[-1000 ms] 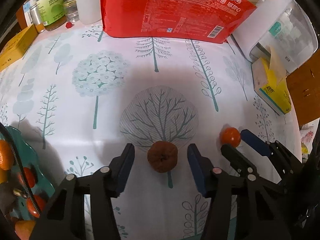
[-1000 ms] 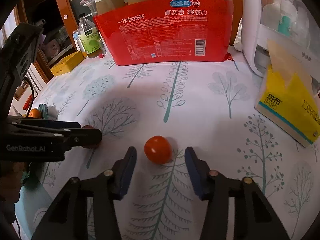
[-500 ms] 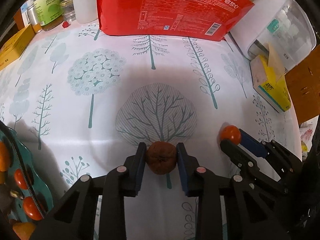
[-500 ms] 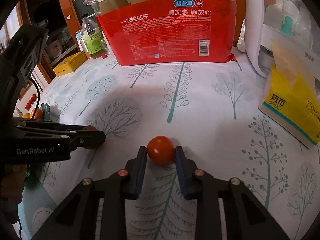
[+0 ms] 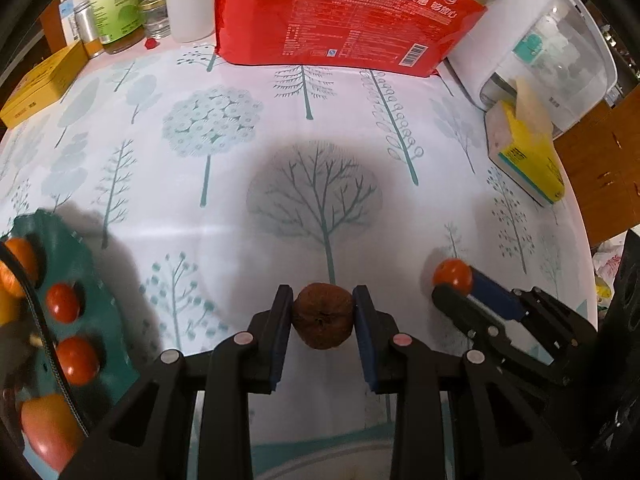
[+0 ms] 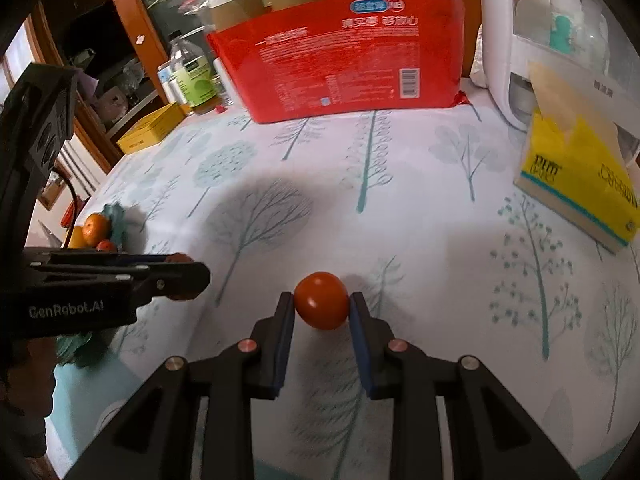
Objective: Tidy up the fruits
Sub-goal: 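Grasp the small brown fruit with the left tool while the right tool grasps a cherry tomato, then carry both fruits onto the green plate and release them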
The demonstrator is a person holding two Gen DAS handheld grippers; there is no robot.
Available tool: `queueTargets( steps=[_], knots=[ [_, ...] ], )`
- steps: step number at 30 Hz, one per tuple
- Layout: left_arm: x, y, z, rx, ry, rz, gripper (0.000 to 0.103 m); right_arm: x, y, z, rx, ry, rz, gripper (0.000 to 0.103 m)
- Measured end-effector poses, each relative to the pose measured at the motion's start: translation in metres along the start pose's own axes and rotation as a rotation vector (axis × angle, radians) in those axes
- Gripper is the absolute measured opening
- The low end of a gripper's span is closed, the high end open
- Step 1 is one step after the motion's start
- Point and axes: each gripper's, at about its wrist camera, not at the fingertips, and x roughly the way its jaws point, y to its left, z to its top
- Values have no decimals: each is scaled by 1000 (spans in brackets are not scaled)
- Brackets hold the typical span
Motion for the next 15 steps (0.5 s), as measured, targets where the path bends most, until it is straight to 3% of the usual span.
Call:
queueTargets(
  steps=[15],
  knots=[
    [-63, 11, -68, 6, -18, 5, 29, -44, 68, -50, -40, 44, 64, 28]
  ],
)
